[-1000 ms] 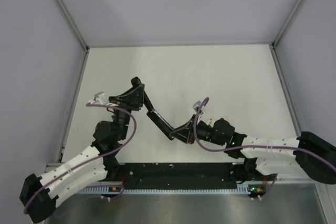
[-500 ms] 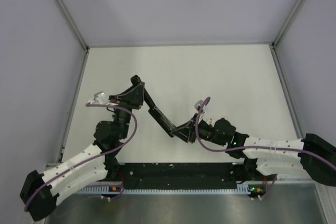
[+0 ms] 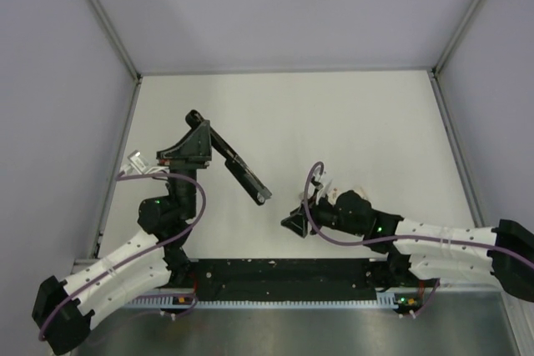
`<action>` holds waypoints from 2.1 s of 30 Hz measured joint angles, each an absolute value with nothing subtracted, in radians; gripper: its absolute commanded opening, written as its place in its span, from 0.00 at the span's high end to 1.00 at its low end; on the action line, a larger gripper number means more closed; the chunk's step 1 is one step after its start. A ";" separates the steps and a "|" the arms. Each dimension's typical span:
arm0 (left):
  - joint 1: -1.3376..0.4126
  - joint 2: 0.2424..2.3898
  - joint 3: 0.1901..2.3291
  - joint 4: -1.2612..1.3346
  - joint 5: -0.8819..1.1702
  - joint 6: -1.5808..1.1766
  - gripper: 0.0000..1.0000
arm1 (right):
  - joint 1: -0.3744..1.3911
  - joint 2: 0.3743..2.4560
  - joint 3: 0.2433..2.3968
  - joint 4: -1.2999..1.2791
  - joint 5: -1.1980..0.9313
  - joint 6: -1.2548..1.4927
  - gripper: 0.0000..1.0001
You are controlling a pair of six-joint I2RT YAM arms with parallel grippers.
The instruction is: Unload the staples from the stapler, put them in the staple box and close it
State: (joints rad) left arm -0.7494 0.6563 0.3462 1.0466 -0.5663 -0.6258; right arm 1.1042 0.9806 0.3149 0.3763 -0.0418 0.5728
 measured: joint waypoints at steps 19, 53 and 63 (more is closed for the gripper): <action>-0.739 0.659 0.356 0.868 -0.450 -0.413 1.00 | 1.104 0.850 0.463 0.028 0.109 0.400 0.49; -0.721 0.926 0.412 0.754 -0.307 -0.229 1.00 | 1.046 1.596 0.925 0.290 -0.018 0.526 1.00; -0.717 1.015 0.548 0.732 -0.121 -0.113 1.00 | 0.979 1.671 0.818 0.611 -0.133 0.633 1.00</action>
State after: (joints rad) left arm -0.7174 1.0145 0.5480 0.7322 -0.1207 -0.1135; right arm 0.9794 1.6714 0.8181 0.6109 -0.1329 0.6331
